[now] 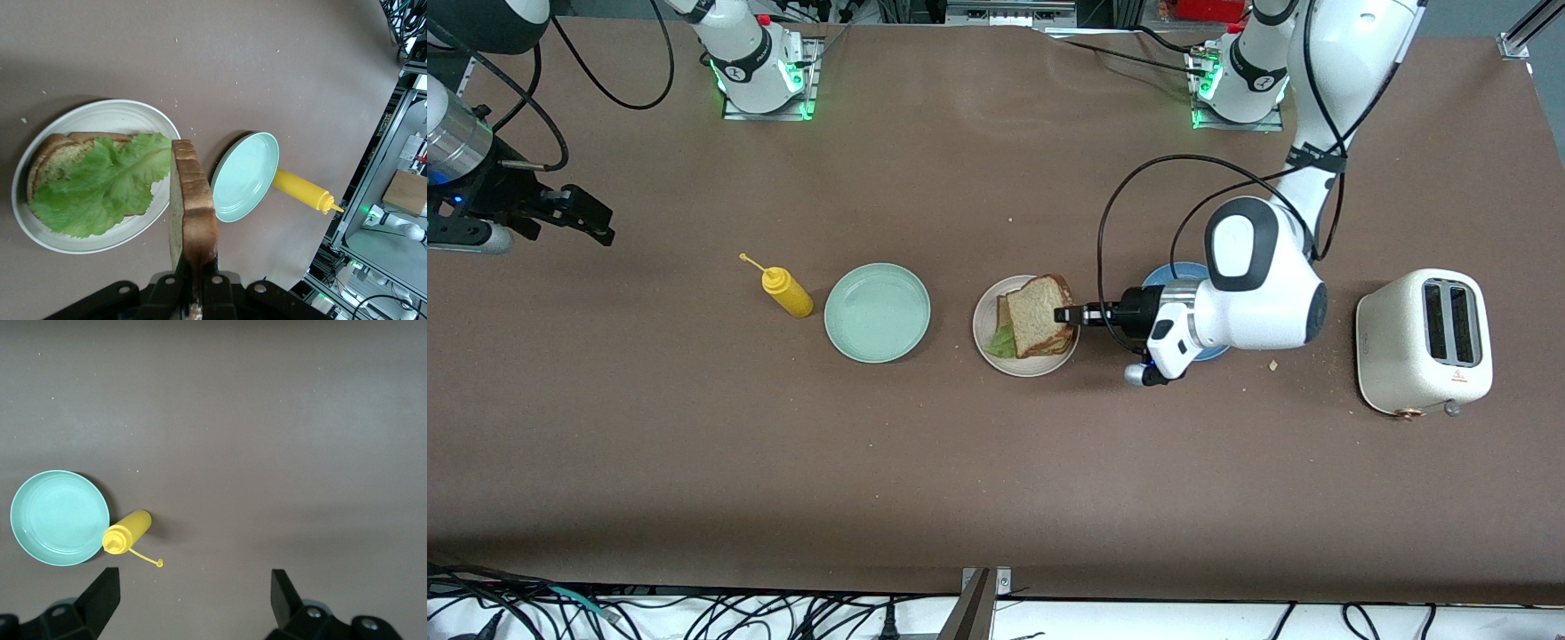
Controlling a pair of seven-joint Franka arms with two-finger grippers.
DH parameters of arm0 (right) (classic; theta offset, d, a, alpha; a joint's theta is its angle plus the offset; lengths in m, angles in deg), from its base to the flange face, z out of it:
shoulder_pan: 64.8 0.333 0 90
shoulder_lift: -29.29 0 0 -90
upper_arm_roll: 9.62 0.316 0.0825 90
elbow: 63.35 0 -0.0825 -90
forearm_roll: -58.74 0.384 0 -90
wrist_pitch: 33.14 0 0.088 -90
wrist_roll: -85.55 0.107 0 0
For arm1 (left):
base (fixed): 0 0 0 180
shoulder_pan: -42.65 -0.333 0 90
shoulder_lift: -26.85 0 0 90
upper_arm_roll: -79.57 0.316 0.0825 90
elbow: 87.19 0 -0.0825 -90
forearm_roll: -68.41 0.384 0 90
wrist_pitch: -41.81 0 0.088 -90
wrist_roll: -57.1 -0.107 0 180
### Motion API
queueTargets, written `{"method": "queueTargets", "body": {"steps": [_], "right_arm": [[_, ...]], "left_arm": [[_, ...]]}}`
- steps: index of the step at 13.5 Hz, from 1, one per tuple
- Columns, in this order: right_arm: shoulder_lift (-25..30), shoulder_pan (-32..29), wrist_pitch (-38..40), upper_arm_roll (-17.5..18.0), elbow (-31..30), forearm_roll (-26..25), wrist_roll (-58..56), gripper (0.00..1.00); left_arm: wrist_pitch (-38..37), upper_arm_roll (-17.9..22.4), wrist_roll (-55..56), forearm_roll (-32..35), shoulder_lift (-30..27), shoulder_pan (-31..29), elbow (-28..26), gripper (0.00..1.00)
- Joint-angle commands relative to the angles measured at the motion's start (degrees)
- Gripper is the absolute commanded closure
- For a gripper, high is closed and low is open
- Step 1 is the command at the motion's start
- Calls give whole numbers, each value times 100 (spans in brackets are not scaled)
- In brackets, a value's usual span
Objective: Make sandwich in beige plate with both arms
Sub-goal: 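Carry the bread slice over the lettuce on the beige plate, then lower the bread slice onto the lettuce and open the left gripper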
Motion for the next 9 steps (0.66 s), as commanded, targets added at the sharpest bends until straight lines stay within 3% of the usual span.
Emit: {"method": "queueTargets", "body": {"steps": [1, 9], "right_arm": [[65, -94, 203, 54, 127, 74, -102, 0], [83, -94, 607, 36, 382, 74, -40, 0]], "left_arm": [[386, 54, -105, -259, -193, 219, -410, 100], [712, -103, -123, -373, -8, 342, -455, 100]]}}
